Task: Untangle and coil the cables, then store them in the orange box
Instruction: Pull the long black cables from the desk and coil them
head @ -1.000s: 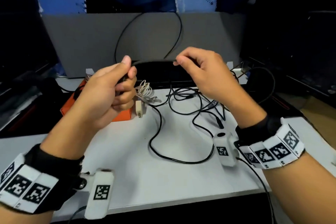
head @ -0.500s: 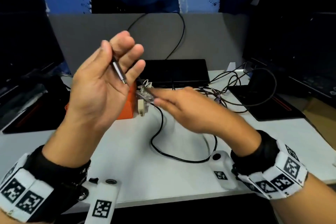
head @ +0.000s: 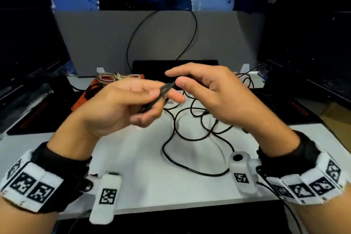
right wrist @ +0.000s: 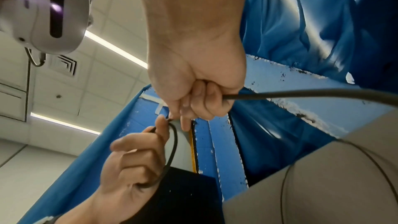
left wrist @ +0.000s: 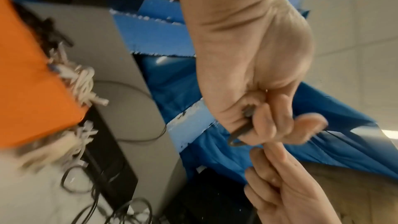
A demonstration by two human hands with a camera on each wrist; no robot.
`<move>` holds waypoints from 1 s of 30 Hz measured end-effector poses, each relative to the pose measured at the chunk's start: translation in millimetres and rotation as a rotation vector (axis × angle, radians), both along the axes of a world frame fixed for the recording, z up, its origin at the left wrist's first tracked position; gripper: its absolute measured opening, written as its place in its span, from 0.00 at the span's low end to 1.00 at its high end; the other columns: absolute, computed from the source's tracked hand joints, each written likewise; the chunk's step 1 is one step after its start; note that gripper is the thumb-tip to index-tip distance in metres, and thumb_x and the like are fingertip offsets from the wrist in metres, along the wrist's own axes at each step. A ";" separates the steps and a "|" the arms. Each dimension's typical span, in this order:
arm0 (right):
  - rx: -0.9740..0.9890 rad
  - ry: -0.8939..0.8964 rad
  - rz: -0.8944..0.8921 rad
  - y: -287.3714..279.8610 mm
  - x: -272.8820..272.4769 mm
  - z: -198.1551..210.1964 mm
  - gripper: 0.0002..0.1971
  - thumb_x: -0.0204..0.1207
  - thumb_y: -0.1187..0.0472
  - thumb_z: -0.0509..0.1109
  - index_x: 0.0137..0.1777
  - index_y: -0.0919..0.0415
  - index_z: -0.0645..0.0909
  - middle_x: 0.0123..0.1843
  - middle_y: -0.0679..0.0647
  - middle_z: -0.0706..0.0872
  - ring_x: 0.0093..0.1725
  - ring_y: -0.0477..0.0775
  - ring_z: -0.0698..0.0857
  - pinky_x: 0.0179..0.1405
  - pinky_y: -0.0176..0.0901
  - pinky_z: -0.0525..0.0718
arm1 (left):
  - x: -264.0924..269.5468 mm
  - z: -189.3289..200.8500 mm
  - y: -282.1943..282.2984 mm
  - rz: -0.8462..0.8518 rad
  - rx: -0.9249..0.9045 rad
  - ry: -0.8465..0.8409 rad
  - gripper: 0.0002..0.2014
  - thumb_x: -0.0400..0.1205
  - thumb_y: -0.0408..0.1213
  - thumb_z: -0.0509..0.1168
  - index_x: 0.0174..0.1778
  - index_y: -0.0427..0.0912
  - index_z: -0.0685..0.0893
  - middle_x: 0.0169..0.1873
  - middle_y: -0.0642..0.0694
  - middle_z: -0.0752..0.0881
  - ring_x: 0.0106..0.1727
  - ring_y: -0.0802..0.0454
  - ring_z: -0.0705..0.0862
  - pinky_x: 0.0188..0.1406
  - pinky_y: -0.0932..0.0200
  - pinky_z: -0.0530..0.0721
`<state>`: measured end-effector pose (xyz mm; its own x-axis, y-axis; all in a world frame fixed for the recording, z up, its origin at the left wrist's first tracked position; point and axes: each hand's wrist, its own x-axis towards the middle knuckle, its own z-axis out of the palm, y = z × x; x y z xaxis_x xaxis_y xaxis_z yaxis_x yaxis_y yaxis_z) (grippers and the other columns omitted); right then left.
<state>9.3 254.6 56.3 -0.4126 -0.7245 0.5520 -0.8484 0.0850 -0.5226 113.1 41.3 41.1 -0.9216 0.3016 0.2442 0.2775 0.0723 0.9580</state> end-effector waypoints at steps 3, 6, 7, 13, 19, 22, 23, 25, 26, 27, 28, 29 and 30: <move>0.004 -0.015 -0.009 -9.0 -1.9 -7.6 0.12 0.91 0.56 0.64 0.51 0.56 0.88 0.36 0.40 0.84 0.38 0.38 0.82 0.39 0.34 0.76 | -9.9 -7.6 13.4 0.051 0.232 -0.077 0.19 0.88 0.40 0.54 0.54 0.35 0.89 0.22 0.51 0.69 0.19 0.54 0.56 0.19 0.57 0.61; -0.036 -0.013 -0.080 -5.6 -8.3 -3.0 0.12 0.90 0.56 0.66 0.47 0.58 0.87 0.29 0.45 0.81 0.29 0.40 0.77 0.30 0.33 0.73 | -13.8 -15.2 24.1 0.110 0.290 -0.128 0.18 0.90 0.45 0.56 0.43 0.41 0.86 0.19 0.54 0.67 0.17 0.60 0.63 0.19 0.66 0.65; -0.039 -0.013 -0.100 -3.4 -9.1 -1.6 0.12 0.89 0.56 0.66 0.47 0.58 0.87 0.25 0.42 0.79 0.26 0.40 0.77 0.27 0.31 0.73 | -14.2 -17.4 25.9 0.107 0.289 -0.135 0.17 0.89 0.45 0.56 0.41 0.42 0.85 0.19 0.53 0.68 0.17 0.58 0.66 0.20 0.65 0.69; -0.073 -0.051 -0.064 -9.2 -15.3 -8.0 0.11 0.91 0.55 0.63 0.56 0.53 0.88 0.38 0.43 0.87 0.33 0.41 0.79 0.36 0.42 0.79 | -16.1 -21.0 37.8 0.122 0.415 -0.064 0.14 0.92 0.41 0.52 0.45 0.41 0.79 0.26 0.50 0.76 0.28 0.51 0.81 0.43 0.57 0.84; -0.046 0.019 -0.120 -6.8 -20.8 -8.3 0.12 0.91 0.56 0.63 0.62 0.50 0.89 0.37 0.33 0.87 0.37 0.35 0.83 0.39 0.26 0.73 | -21.8 -23.7 48.5 0.220 0.645 -0.117 0.14 0.91 0.40 0.54 0.51 0.39 0.83 0.24 0.54 0.70 0.18 0.62 0.65 0.20 0.67 0.66; -0.016 0.059 -0.190 -5.0 -23.8 -8.9 0.11 0.91 0.51 0.63 0.61 0.45 0.88 0.32 0.43 0.84 0.31 0.44 0.79 0.34 0.40 0.77 | -17.0 -16.6 36.4 0.095 0.601 -0.209 0.18 0.90 0.43 0.53 0.41 0.43 0.83 0.17 0.55 0.63 0.14 0.60 0.67 0.18 0.65 0.69; 0.007 0.048 -0.201 -5.1 -24.6 -9.3 0.12 0.91 0.51 0.62 0.63 0.43 0.87 0.31 0.43 0.82 0.30 0.45 0.78 0.32 0.41 0.77 | -15.0 -13.2 31.1 0.070 0.588 -0.228 0.20 0.90 0.44 0.52 0.36 0.45 0.81 0.15 0.54 0.60 0.15 0.58 0.69 0.21 0.63 0.72; 0.082 0.037 -0.206 -7.7 -24.2 -12.2 0.14 0.92 0.51 0.58 0.71 0.39 0.81 0.28 0.41 0.79 0.27 0.45 0.78 0.28 0.43 0.78 | -13.5 -5.4 21.3 0.091 0.634 -0.215 0.20 0.91 0.45 0.51 0.34 0.47 0.77 0.14 0.53 0.61 0.21 0.54 0.74 0.30 0.61 0.79; 0.136 0.043 -0.196 -10.1 -23.3 -15.3 0.16 0.93 0.52 0.57 0.75 0.36 0.78 0.28 0.39 0.78 0.27 0.45 0.77 0.28 0.44 0.77 | -13.4 -1.7 17.7 0.118 0.702 -0.183 0.19 0.91 0.44 0.50 0.37 0.47 0.78 0.15 0.53 0.64 0.25 0.54 0.77 0.34 0.61 0.82; 0.205 0.053 -0.180 -12.6 -21.8 -18.7 0.18 0.93 0.52 0.55 0.78 0.33 0.73 0.27 0.39 0.77 0.26 0.45 0.77 0.29 0.45 0.76 | -14.0 1.1 14.3 0.149 0.799 -0.141 0.17 0.92 0.42 0.51 0.42 0.45 0.79 0.16 0.53 0.68 0.28 0.55 0.79 0.37 0.62 0.84; 0.289 0.066 -0.162 -15.0 -20.5 -22.5 0.20 0.94 0.52 0.54 0.81 0.32 0.69 0.28 0.41 0.76 0.27 0.46 0.76 0.30 0.46 0.75 | -14.9 3.9 12.4 0.189 0.893 -0.091 0.14 0.92 0.39 0.52 0.48 0.42 0.81 0.17 0.53 0.71 0.30 0.56 0.82 0.40 0.62 0.86; 0.377 0.083 -0.143 -17.4 -18.6 -26.1 0.21 0.94 0.52 0.53 0.83 0.30 0.67 0.29 0.42 0.75 0.29 0.48 0.76 0.31 0.46 0.75 | -15.9 5.1 10.0 0.242 0.960 -0.039 0.11 0.90 0.36 0.54 0.56 0.37 0.81 0.19 0.54 0.74 0.33 0.57 0.86 0.43 0.62 0.87; 0.456 0.103 -0.114 -19.3 -17.1 -29.4 0.21 0.94 0.51 0.53 0.83 0.30 0.66 0.31 0.43 0.76 0.31 0.49 0.77 0.33 0.48 0.76 | -16.8 5.7 8.8 0.305 0.986 0.008 0.13 0.89 0.33 0.55 0.62 0.32 0.80 0.23 0.54 0.78 0.38 0.58 0.90 0.47 0.61 0.89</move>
